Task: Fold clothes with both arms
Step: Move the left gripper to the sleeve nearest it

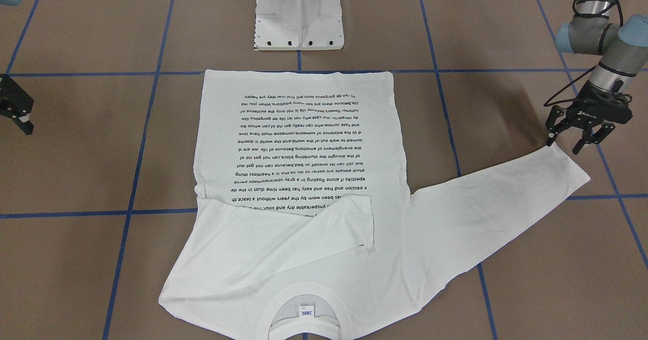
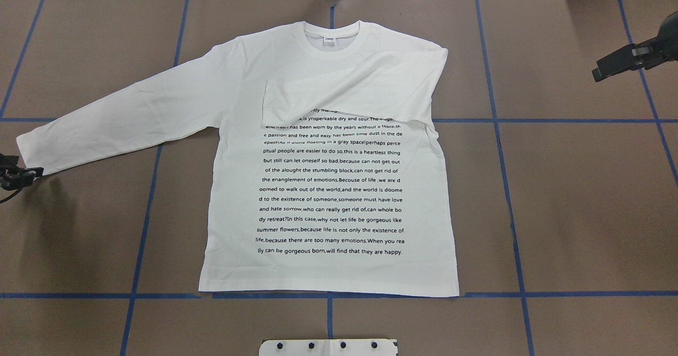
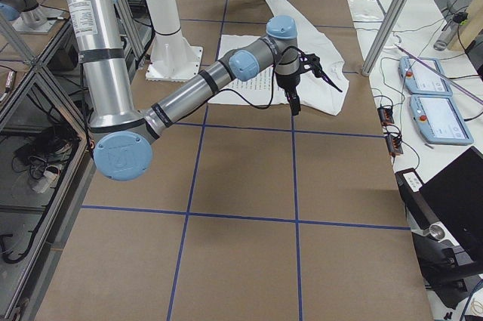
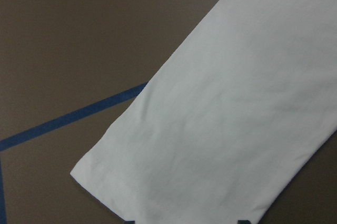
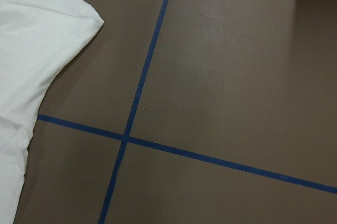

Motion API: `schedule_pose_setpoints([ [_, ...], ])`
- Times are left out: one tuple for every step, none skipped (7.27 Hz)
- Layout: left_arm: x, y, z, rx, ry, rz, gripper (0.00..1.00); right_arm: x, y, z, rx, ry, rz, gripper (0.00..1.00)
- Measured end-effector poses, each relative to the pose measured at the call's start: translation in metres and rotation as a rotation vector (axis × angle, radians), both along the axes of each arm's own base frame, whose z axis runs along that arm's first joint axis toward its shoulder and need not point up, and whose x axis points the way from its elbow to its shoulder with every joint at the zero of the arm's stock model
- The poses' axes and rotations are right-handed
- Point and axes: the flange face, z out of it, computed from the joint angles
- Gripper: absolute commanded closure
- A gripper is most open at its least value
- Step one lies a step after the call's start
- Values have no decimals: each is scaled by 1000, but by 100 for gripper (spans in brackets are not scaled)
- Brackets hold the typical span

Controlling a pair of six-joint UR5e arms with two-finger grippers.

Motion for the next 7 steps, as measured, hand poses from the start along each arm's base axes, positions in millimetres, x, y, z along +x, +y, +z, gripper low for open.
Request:
schedule_pose_setpoints([
  [3,1,0,2,0,9,40,0,0,1,-1,1,0,0],
  [5,3,0,5,2,15,51,0,0,1,-3,1,1,0],
  [6,4,-1,10,5,21,66,0,-1,2,-5,2,2,0],
  [7,5,-1,13,9,25,83,0,-1,2,-5,2,2,0],
  [8,6,-2,17,12,27,94,0,-1,2,-6,3,2,0],
  [7,7,-3,23,18,28,100,-1,-1,2,-6,2,3,0],
  [7,8,-3,29,22,30,100,-1,-1,2,-6,2,3,0],
])
